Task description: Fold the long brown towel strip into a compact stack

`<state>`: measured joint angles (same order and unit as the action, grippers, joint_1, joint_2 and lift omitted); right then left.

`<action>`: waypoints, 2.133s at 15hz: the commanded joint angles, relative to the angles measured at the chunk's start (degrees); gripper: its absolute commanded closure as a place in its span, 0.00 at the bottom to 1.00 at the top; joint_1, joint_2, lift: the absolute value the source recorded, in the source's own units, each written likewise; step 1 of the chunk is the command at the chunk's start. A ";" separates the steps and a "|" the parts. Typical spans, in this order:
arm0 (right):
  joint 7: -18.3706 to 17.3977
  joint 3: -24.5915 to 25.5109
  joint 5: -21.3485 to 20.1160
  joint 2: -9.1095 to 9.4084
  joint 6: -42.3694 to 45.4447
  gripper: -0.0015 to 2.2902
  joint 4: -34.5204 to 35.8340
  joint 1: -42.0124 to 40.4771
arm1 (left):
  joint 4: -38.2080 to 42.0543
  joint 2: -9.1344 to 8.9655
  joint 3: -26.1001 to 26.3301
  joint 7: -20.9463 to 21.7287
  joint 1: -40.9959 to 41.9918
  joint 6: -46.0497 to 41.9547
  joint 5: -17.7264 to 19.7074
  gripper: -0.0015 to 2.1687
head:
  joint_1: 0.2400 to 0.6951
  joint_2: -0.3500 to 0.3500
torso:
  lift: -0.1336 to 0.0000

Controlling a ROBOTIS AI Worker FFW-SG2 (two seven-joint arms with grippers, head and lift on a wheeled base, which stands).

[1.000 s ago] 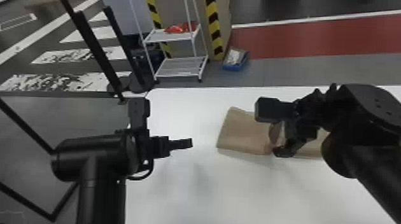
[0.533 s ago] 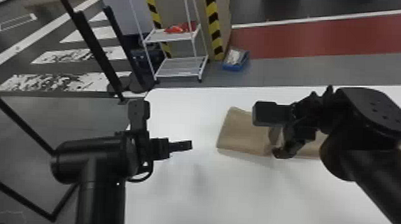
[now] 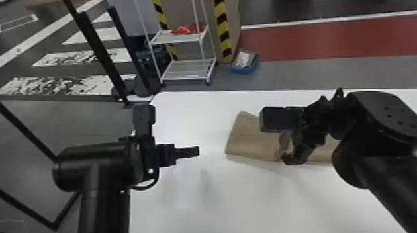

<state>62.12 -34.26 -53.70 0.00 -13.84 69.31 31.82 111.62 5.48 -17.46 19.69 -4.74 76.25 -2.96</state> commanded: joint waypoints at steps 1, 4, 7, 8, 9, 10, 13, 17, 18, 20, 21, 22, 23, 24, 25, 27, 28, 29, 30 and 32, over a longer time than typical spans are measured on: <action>-0.69 -0.02 -0.44 0.05 1.05 0.05 -1.10 0.00 | 0.09 -0.20 0.23 0.00 0.09 0.00 -0.21 0.04 | 1.00 1.00 | 0.08; -1.39 -0.28 -1.41 0.05 1.93 0.11 -2.86 0.00 | 0.35 -0.38 0.23 0.00 0.35 0.18 -0.29 0.04 | 1.00 1.00 | 0.08; -1.48 -0.10 -1.41 0.05 1.57 0.22 -2.86 0.00 | 0.35 -0.29 0.05 0.00 0.35 0.18 -0.29 0.04 | 1.00 1.00 | 0.08; -1.39 -0.02 -1.32 0.05 1.05 0.22 -2.60 0.00 | 0.35 -0.20 0.05 0.00 0.44 0.18 -0.29 0.04 | 1.00 1.00 | 0.08; -1.30 0.16 -0.97 0.05 0.69 0.28 -2.16 0.00 | 0.35 -0.29 0.05 0.00 0.44 0.18 -0.29 0.04 | 1.00 1.00 | 0.08; -1.13 0.34 -0.70 0.05 0.52 0.29 -1.81 0.00 | 0.44 -0.20 0.05 0.00 0.53 0.18 -0.29 0.04 | 1.00 1.00 | 0.08; -0.95 0.77 -0.79 0.05 0.17 0.37 -1.37 0.00 | 0.44 -0.03 -0.03 0.00 0.70 0.00 -0.21 0.04 | 1.00 1.00 | 0.08; -1.13 0.86 -0.97 0.05 0.17 0.57 -0.66 -0.35 | 0.61 -0.03 -0.30 0.09 1.14 0.18 0.06 0.04 | 1.00 1.00 | 0.08; -1.21 1.04 -1.14 0.05 0.17 0.60 -0.58 -0.35 | 0.61 -0.03 -0.47 0.09 1.23 0.18 0.23 0.04 | 1.00 1.00 | 0.08; -1.21 1.39 -1.23 0.05 0.34 0.60 0.04 -0.44 | 0.70 0.06 -0.74 0.09 1.23 0.00 0.41 0.04 | 1.00 1.00 | 0.08; -1.21 1.83 -1.32 0.05 0.52 0.60 0.74 -0.35 | 0.70 0.06 -0.82 0.18 1.23 0.00 0.41 0.04 | 1.00 1.00 | 0.08; -1.21 2.53 -1.32 0.05 0.52 0.60 1.88 -0.35 | 0.88 0.15 -0.82 0.27 1.23 0.18 0.41 0.04 | 1.00 1.00 | 0.08; -1.13 3.67 -0.97 0.05 0.34 0.60 3.38 0.26 | 0.88 0.24 -0.82 0.27 1.23 0.18 0.41 0.04 | 1.00 1.00 | 0.08; -0.69 5.08 -0.62 0.05 -0.01 0.60 5.14 0.88 | 0.88 0.41 -0.82 0.27 1.23 0.18 0.41 0.04 | 1.00 1.00 | 0.08; -0.07 6.49 -0.18 0.05 -0.18 0.60 6.63 1.06 | 0.79 0.50 -0.82 0.27 1.23 0.18 0.50 0.04 | 1.00 1.00 | 0.08; 1.16 7.19 -0.44 0.05 0.17 0.60 6.89 0.35 | 0.79 1.03 -0.74 0.27 1.23 0.18 0.50 0.04 | 1.00 1.00 | 0.08; 1.51 7.01 -1.06 0.05 0.87 0.60 6.28 -0.70 | 0.79 1.03 -0.74 0.35 1.14 0.18 0.67 0.04 | 1.00 1.00 | 0.08; 1.86 7.01 -1.32 0.05 1.05 0.60 6.19 -1.14 | 0.79 1.03 -0.74 0.35 1.23 0.18 0.67 0.04 | 1.00 1.00 | 0.08; 2.65 7.19 -1.41 0.05 1.05 0.60 6.19 -1.14 | 0.79 1.03 -0.74 0.35 1.23 0.00 0.85 0.04 | 1.00 1.00 | 0.08; 3.18 7.89 -1.32 0.05 1.05 0.60 6.45 -0.88 | 0.35 1.38 -0.65 0.35 1.23 -0.18 1.11 0.04 | 1.00 1.00 | 0.08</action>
<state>65.17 -26.86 -55.06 0.00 -12.76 75.53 30.81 112.23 6.67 -18.11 20.04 -3.52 76.26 -2.03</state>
